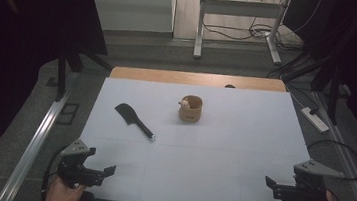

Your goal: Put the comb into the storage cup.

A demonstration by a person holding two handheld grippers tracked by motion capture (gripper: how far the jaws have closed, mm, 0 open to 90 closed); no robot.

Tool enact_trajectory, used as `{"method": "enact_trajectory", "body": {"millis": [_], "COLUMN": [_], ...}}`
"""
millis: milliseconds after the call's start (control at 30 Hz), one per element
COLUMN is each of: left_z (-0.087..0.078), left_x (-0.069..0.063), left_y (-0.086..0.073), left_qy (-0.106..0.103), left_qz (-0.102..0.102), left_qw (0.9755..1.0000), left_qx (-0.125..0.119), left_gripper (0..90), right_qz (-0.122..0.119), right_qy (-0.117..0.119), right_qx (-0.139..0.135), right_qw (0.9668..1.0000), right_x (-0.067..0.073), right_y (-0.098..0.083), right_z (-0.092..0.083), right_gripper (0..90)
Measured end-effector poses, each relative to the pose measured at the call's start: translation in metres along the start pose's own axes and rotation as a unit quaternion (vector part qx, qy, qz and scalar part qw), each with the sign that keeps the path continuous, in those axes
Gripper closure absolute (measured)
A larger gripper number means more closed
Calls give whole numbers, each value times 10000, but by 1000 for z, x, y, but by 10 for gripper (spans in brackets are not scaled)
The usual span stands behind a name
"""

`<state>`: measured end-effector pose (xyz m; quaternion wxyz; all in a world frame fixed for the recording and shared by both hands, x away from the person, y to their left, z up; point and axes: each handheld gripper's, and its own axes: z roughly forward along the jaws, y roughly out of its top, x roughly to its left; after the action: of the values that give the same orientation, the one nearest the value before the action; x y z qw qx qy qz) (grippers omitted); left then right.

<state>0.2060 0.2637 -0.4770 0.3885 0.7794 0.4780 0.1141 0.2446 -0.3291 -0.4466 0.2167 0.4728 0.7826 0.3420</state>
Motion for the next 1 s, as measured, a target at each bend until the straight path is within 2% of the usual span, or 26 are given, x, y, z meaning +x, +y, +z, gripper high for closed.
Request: {"method": "enact_trajectory", "body": {"millis": [467, 667, 767, 1000], "left_z": [4, 6, 9, 15], "left_x": [-2, -2, 0, 0], "left_y": [7, 10, 12, 19], "left_qy": [-73, -174, -319, -360], "left_qz": [70, 146, 148, 170], "left_qw": [9999, 9997, 9994, 9992], "left_qx": [33, -27, -41, 23], "left_gripper": [0, 0, 0, 0], "right_qz": [-52, -157, -162, -180], "right_qy": [1, -4, 2, 5], "right_qx": [23, 62, 61, 42], "right_qw": [10000, 9999, 9999, 9998], "right_x": [1, 3, 3, 3], "right_y": [0, 1, 1, 0], "right_z": [0, 2, 2, 1], "right_gripper": [4, 4, 4, 4]}}
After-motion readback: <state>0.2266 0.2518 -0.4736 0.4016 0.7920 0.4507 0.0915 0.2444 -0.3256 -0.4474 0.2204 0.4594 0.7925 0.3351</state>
